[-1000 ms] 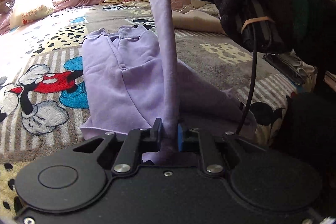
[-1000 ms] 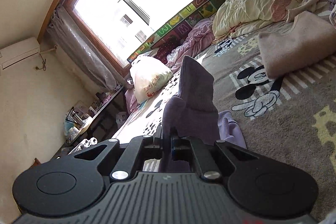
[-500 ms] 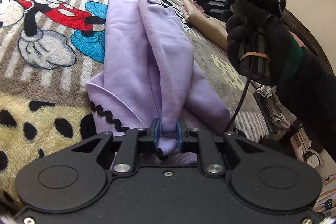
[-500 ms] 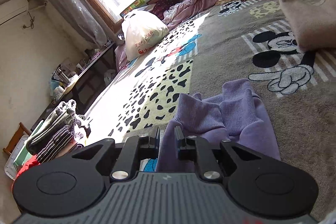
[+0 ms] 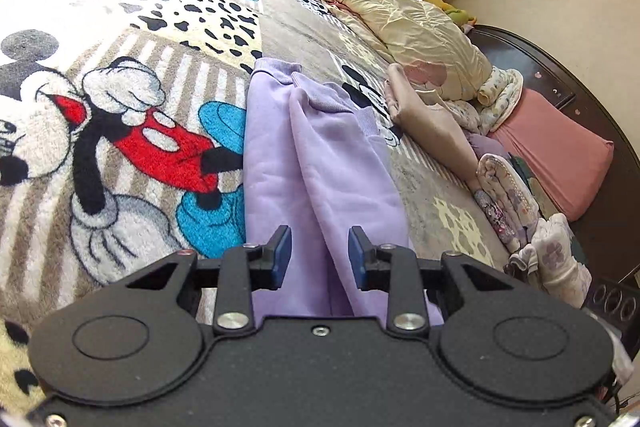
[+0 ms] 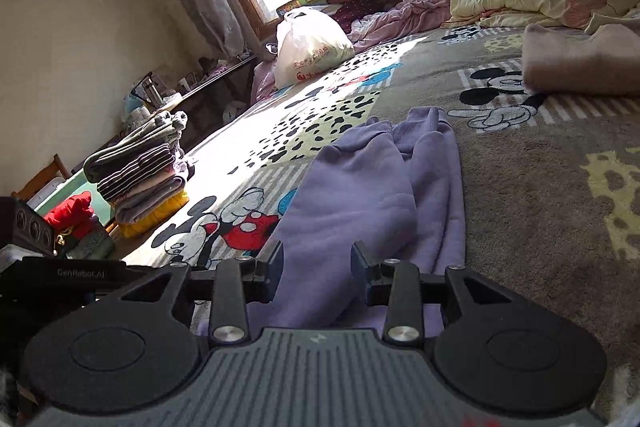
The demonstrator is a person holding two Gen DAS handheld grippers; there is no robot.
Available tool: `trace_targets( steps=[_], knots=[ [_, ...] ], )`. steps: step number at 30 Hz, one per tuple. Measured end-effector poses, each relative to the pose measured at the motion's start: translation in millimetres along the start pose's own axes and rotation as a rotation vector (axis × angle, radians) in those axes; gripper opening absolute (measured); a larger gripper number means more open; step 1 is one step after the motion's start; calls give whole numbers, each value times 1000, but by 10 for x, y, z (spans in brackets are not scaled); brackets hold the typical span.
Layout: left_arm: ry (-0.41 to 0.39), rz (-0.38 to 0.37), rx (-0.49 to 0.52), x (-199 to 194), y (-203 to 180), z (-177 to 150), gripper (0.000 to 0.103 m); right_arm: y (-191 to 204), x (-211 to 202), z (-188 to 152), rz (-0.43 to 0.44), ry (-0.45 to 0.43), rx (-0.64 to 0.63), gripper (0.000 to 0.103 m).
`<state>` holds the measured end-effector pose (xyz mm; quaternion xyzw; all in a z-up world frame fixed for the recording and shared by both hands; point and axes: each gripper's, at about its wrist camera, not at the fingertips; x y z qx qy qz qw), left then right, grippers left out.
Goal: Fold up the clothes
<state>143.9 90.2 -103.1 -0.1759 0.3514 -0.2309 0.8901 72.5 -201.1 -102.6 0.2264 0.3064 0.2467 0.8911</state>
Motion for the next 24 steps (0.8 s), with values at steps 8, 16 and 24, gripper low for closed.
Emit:
trace_targets(
  steps=[8, 16, 24],
  knots=[
    [1, -48, 54, 621, 117, 350, 15, 601, -3, -480, 9, 3, -287, 39],
    [-126, -84, 95, 436, 125, 489, 2, 1086, 138, -944, -178, -71, -643, 60],
    [31, -3, 52, 737, 382, 319, 6, 1103, 217, -1123, -182, 18, -683, 58]
  ],
)
Point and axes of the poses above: each gripper's, at about its wrist camera, not at the fingertips, and x roughly the way its jaws point, y to its left, z to its top, and after that the axes turned 10 degrees about x, right-handed
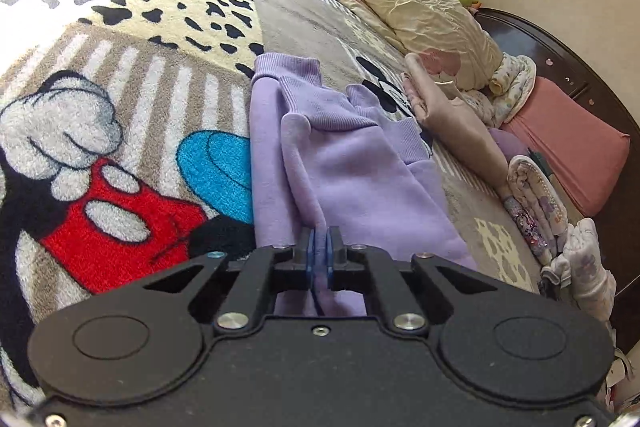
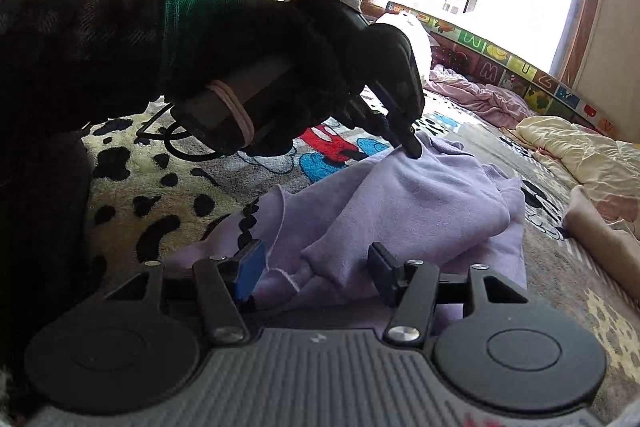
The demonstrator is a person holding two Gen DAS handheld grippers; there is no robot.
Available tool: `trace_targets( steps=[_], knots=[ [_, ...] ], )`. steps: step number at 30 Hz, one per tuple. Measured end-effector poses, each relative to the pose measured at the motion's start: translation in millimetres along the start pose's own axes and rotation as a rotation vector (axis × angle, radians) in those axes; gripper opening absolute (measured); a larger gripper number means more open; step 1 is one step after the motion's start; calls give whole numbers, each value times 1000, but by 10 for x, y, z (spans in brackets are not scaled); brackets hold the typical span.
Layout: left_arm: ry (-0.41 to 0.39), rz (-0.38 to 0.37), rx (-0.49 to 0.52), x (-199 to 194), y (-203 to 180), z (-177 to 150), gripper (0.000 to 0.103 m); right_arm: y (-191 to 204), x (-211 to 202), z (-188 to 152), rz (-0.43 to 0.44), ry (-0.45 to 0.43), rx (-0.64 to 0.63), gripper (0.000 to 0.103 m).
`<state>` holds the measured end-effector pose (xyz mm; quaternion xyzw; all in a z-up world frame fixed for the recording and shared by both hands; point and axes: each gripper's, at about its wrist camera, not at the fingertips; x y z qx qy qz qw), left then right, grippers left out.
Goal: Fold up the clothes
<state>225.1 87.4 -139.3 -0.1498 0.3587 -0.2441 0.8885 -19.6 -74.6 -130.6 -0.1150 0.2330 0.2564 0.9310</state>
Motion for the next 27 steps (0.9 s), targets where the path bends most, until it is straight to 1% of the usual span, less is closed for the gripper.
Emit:
trace_targets(
  steps=[1, 2, 3, 4, 6, 8, 12, 15, 16, 17, 18, 22, 23, 24, 25, 26, 27],
  knots=[
    [-19, -9, -11, -20, 15, 23, 14, -14, -10, 14, 4, -4, 3, 58],
    [-35, -25, -33, -21, 46, 42, 28, -29, -26, 29, 10, -14, 10, 58],
    [-51, -41, -57, -18, 78, 60, 32, -46, -47, 43, 16, -28, 20, 58],
    [-59, -53, -83, -2, 113, 68, 33, -64, -66, 57, 21, -41, 31, 59],
    [-83, -68, -135, 57, 177, 73, 33, -97, -69, 69, 41, -55, 47, 59],
    [-86, -61, -166, 130, 210, 82, 33, -129, -46, 74, 67, -60, 59, 59],
    [-93, -44, -148, 197, 246, 206, 33, -254, 144, 60, 166, 31, 129, 65],
    [-90, -38, -133, 271, 306, 335, 33, -291, 168, 39, 190, 43, 154, 65],
    [-80, -40, -125, 319, 325, 383, 31, -288, 168, 33, 191, 45, 153, 65],
    [-66, -28, -99, 365, 324, 420, 10, -287, 168, 26, 190, 47, 154, 65],
    [-52, 1, -63, 398, 305, 449, 8, -289, 167, 19, 190, 48, 157, 65],
    [-47, 70, 68, 366, 151, 490, 10, -289, 163, 7, 185, 57, 163, 66],
    [-55, 93, 98, 341, 101, 488, 12, -290, 154, 20, 184, 62, 165, 65],
    [-59, 127, 132, 314, 45, 487, 17, -290, 134, 37, 183, 64, 167, 65],
    [-70, 163, 165, 275, -6, 488, 33, -294, 101, 50, 182, 60, 170, 64],
    [-97, 183, 190, 225, -49, 489, 46, -306, 57, 69, 184, 51, 176, 62],
    [-120, 169, 194, 184, -61, 500, 47, -322, 6, 93, 185, 40, 183, 61]
  ],
)
Point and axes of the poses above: each gripper's, at about its wrist camera, not at the fingertips, and x roughly the way its jaws point, y to its left, z to its top, and after that the axes turned 10 degrees about x, right-handed
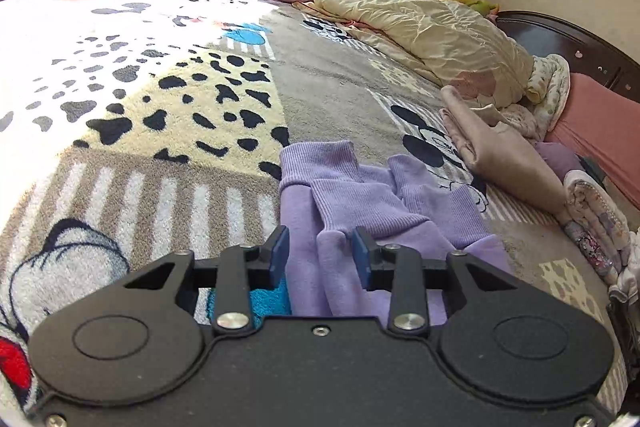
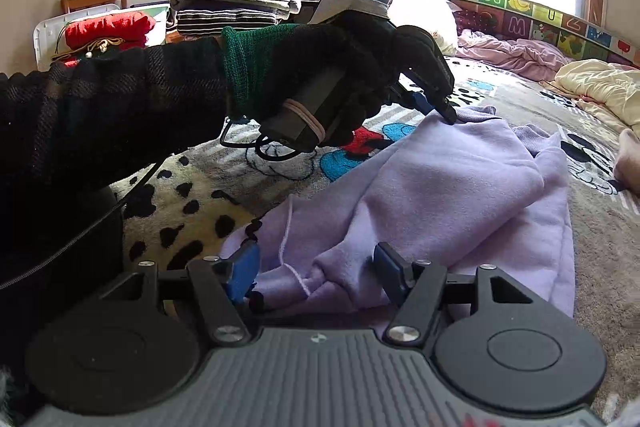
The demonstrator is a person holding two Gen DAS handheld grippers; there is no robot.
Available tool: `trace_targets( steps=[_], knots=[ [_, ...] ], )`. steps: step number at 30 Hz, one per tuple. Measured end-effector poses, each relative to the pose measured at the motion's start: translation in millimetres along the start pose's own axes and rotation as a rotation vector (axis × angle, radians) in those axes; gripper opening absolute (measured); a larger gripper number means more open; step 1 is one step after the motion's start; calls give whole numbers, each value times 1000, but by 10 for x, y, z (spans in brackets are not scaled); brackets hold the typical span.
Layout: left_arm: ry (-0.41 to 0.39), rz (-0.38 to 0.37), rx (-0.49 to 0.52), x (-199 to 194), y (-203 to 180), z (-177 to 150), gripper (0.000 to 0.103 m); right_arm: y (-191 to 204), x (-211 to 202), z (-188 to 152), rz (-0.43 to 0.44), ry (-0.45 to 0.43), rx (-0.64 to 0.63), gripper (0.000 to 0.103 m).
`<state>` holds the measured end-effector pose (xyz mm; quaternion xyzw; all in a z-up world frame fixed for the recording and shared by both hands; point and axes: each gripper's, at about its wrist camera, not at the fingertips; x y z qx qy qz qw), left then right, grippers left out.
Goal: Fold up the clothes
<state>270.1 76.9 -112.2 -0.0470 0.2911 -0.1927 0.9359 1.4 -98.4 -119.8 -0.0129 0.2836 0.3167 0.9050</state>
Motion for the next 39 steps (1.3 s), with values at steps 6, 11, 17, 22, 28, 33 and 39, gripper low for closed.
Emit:
trace_targets(
  steps=[6, 11, 17, 22, 28, 33, 39],
  knots=[
    [-52, -166, 85, -7, -127, 36, 42, -138, -143, 385, -40, -78, 16, 62],
    [81, -153, 129, 348, -151, -111, 37, -522, 252, 735, -110, -52, 15, 69],
    [86, -99, 225, 403, -236, -178, 37, -904, 830, 646, -68, 152, 110, 78],
    [45, -80, 177, 34, -260, -112, 41, -858, 732, 747, -82, 160, 137, 77],
    [9, -160, 288, -798, -761, -224, 40, -901, -58, 532, -116, 61, 216, 70],
    [152, -183, 434, -937, -1311, -716, 40, -1116, -701, 165, -185, 0, 305, 63],
    [190, -106, 471, -978, -1376, -873, 41, -1233, -1049, -161, -228, 21, 333, 63]
  ],
)
Point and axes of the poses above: each gripper's, at about its wrist camera, not at the fingertips, and x roughly the way its jaws point, y to its left, z to its top, and after that the axes turned 10 degrees about x, right-handed
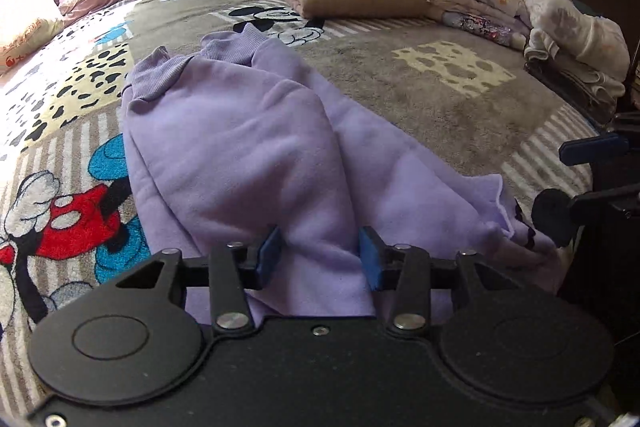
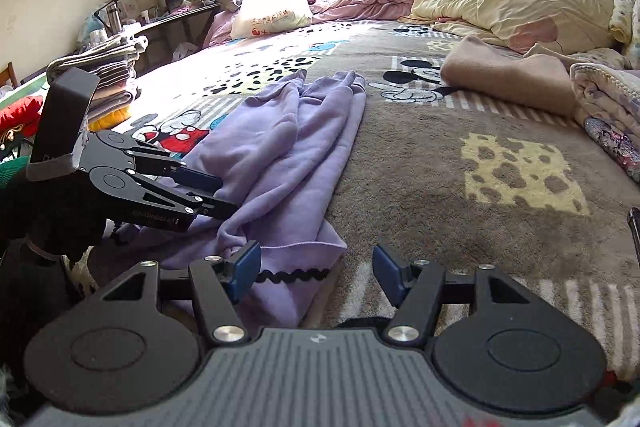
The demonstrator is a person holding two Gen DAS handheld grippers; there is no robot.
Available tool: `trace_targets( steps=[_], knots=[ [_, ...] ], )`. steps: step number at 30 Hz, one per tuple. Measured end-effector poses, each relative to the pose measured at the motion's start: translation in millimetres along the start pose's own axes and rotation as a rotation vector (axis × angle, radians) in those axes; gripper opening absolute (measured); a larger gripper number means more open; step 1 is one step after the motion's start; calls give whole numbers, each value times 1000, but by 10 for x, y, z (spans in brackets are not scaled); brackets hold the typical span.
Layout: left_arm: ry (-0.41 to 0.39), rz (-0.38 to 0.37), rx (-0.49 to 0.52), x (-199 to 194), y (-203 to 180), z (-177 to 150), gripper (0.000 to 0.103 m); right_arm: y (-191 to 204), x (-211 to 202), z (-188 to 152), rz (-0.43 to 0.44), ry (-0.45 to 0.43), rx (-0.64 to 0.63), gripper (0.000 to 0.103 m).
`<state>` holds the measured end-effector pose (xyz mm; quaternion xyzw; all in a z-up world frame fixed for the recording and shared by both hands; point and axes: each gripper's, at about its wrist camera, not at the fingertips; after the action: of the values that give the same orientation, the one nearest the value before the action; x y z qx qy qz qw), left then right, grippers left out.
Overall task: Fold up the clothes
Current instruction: 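Grasp the end of the sweatshirt bundle with both tools, then lift the bundle end with both tools and fold it over in half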
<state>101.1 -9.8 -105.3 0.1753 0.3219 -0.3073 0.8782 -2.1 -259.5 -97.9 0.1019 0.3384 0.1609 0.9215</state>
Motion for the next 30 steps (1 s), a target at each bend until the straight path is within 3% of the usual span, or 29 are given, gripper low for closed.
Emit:
trace_targets(
  steps=[2, 7, 11, 18, 23, 26, 30],
  knots=[
    [-53, 34, -62, -331, 102, 4, 44, 39, -63, -48, 6, -5, -16, 63],
    [-84, 185, 21, -990, -9, -297, 48, 127, -103, -158, 22, 3, -54, 63],
    [-45, 264, 284, -1127, -320, -662, 54, 345, -199, -274, 19, -13, -221, 63],
    [93, 362, 869, -879, -688, -1328, 58, 729, -242, -501, -68, -3, -706, 64],
    [67, 380, 1051, -740, -730, -1567, 60, 714, -71, -857, -164, 36, -1007, 71],
    [40, 385, 1126, -649, -741, -1659, 62, 635, 71, -983, -190, 44, -1045, 71],
    [-50, 421, 1189, -601, -723, -1701, 70, 653, 106, -1060, -164, -49, -1072, 72]
  ],
)
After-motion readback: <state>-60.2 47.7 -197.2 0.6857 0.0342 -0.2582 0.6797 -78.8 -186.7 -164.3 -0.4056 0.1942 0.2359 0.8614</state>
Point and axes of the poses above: each gripper's, at about its wrist camera, not at the fingertips, and x roughly the way its jaws point, y to its left, z to its top, and after that the axes turned 10 degrees about x, right-handed
